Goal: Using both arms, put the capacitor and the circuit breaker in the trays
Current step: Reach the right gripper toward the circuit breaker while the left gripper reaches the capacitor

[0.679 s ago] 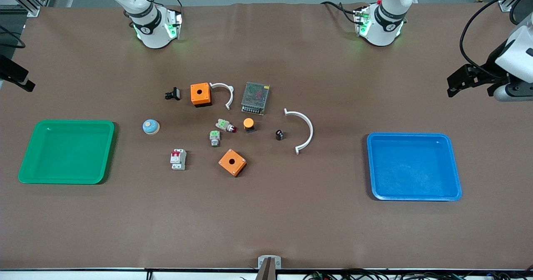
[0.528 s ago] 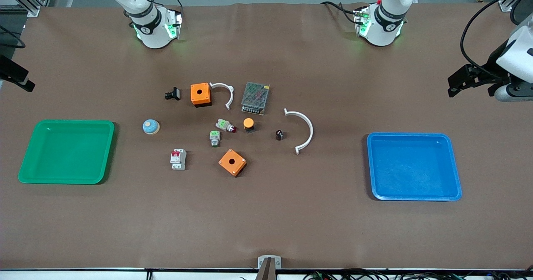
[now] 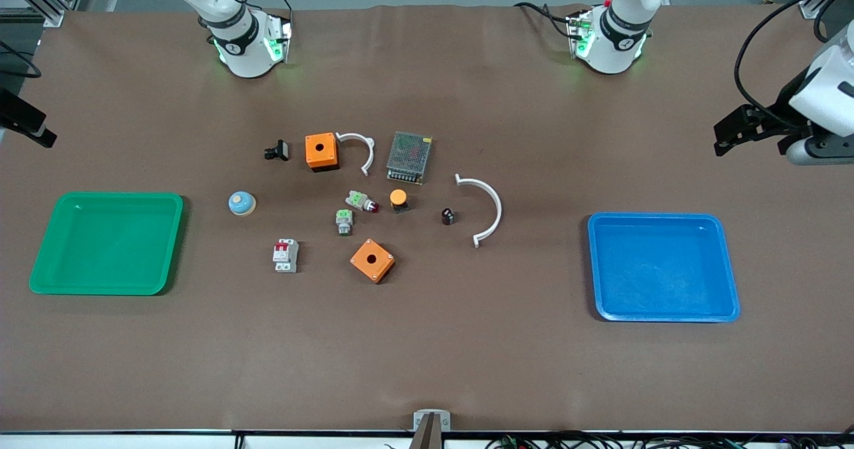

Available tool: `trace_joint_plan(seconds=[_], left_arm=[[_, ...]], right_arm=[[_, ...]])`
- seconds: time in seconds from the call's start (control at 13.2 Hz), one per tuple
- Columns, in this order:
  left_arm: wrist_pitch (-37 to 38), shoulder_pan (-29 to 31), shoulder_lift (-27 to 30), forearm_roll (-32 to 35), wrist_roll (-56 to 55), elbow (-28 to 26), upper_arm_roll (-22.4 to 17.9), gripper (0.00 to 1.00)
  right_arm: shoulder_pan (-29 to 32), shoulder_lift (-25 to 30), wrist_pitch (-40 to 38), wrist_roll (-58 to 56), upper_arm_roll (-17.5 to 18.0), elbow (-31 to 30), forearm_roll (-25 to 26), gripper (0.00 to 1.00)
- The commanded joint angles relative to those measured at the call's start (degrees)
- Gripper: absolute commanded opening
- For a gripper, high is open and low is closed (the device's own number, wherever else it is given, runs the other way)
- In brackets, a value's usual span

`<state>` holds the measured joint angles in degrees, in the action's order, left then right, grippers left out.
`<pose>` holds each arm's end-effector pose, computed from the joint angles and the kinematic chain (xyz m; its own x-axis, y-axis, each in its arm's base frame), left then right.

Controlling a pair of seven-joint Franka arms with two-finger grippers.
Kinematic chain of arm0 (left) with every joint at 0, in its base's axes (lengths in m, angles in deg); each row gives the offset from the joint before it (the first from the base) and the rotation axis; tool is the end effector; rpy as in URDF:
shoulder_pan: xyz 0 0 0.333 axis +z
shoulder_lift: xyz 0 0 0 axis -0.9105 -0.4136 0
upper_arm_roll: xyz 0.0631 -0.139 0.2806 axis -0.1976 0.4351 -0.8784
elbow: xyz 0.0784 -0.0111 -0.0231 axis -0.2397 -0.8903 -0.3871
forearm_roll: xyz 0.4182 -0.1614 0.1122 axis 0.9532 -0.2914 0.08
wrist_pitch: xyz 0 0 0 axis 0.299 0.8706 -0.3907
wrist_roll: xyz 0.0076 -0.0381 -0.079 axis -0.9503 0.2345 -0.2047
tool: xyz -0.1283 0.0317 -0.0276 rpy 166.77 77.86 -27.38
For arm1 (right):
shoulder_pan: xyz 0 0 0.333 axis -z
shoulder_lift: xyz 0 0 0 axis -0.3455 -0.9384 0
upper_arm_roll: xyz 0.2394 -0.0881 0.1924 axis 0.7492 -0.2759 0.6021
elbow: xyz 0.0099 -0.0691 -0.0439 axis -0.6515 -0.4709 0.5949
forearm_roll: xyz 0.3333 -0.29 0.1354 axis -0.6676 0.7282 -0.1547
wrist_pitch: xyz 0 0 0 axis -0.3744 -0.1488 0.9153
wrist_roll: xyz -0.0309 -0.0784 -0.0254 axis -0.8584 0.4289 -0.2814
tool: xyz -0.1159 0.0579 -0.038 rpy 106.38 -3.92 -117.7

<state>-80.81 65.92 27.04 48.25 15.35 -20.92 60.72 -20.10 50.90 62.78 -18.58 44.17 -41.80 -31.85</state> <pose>0.6274 -0.0627 0.5982 0.9998 -0.0152 -0.0151 -0.0158 -0.9991 -0.0391 0.6250 -0.0414 0.6699 0.9910 -0.1216 0.0553 -0.1208 -0.9925 -0.0174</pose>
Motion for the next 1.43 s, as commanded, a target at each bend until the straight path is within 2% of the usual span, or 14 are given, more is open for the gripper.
trace_joint_plan(seconds=[0.0, 0.3, 0.68, 0.91, 1.36], left_arm=[[0.87, 0.00, -0.60, -1.09, -0.18, -1.14, 0.32, 1.00], [-0.09, -1.58, -2.79, -1.53, -7.63, -2.90, 2.60, 1.00], [-6.41, -2.28, -10.43, -1.53, -23.44, -3.78, 7.17, 1.00], [-11.15, -7.10, -14.65, -1.27, -34.86, -3.87, 7.70, 1.00], [-19.67, -15.98, -21.59, -1.01, -51.39, -3.78, 7.79, 1.00]], right_arm=[[-1.52, -3.19, -0.39, -0.27, 0.30, 1.34, 0.28, 1.00], [-5.12, -9.43, -0.39, 0.26, 0.30, 1.43, 0.37, 1.00], [-9.25, -15.93, 2.94, 0.43, 0.30, 1.43, 0.46, 1.00], [-10.22, -17.78, 4.08, 0.43, 0.39, -0.58, -1.02, 1.00], [-16.19, -18.23, 28.21, 5.08, 0.48, -18.75, -1.74, 1.00]])
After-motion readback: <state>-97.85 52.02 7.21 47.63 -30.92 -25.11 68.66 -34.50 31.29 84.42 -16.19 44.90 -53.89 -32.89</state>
